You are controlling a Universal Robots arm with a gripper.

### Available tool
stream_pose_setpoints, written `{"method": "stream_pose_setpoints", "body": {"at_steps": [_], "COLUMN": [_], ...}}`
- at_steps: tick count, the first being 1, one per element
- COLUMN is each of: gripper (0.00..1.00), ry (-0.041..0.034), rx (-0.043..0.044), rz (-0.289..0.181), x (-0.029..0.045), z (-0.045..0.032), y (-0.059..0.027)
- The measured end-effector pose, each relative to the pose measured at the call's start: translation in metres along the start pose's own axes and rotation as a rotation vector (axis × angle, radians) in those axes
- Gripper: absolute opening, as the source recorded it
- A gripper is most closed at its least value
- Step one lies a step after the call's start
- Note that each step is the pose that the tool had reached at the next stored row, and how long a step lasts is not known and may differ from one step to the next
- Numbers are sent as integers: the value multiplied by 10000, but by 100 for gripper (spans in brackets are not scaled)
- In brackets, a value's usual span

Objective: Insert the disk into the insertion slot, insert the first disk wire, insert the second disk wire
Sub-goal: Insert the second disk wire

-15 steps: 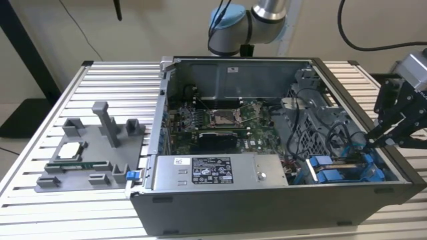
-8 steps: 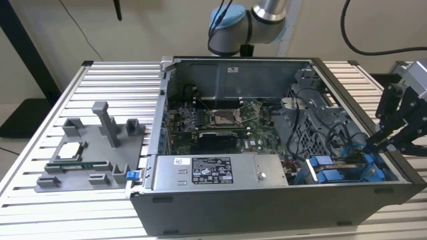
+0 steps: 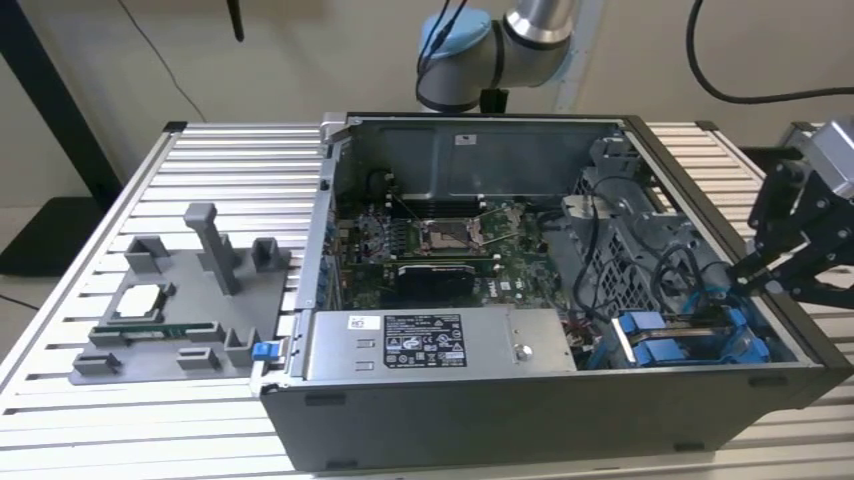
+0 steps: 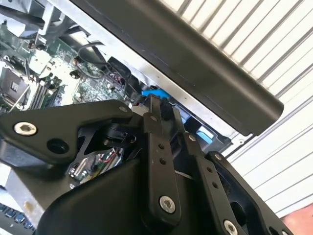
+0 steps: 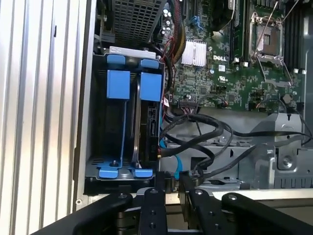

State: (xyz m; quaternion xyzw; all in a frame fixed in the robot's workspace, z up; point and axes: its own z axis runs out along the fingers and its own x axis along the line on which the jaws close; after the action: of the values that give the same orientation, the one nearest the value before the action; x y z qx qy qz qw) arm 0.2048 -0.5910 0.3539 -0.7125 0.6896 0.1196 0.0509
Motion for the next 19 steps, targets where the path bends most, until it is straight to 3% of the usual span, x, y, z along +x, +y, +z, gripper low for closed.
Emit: {"method": "stream_pose_setpoints", "body": {"at_steps": [4, 6, 10, 11, 15, 17, 19], "gripper": [100, 100, 100, 0, 0, 0, 0], "ry": [-199, -333, -767, -864, -1172, -1203, -1218], "rx": [27, 46, 83, 92, 123, 125, 124], "rz": [81, 135, 213, 232, 304, 306, 305], "x": [4, 6, 6, 6, 7, 5, -10], "z": [15, 21, 27, 29, 36, 30, -25], "y": [-2, 1, 24, 30, 58, 68, 87]}}
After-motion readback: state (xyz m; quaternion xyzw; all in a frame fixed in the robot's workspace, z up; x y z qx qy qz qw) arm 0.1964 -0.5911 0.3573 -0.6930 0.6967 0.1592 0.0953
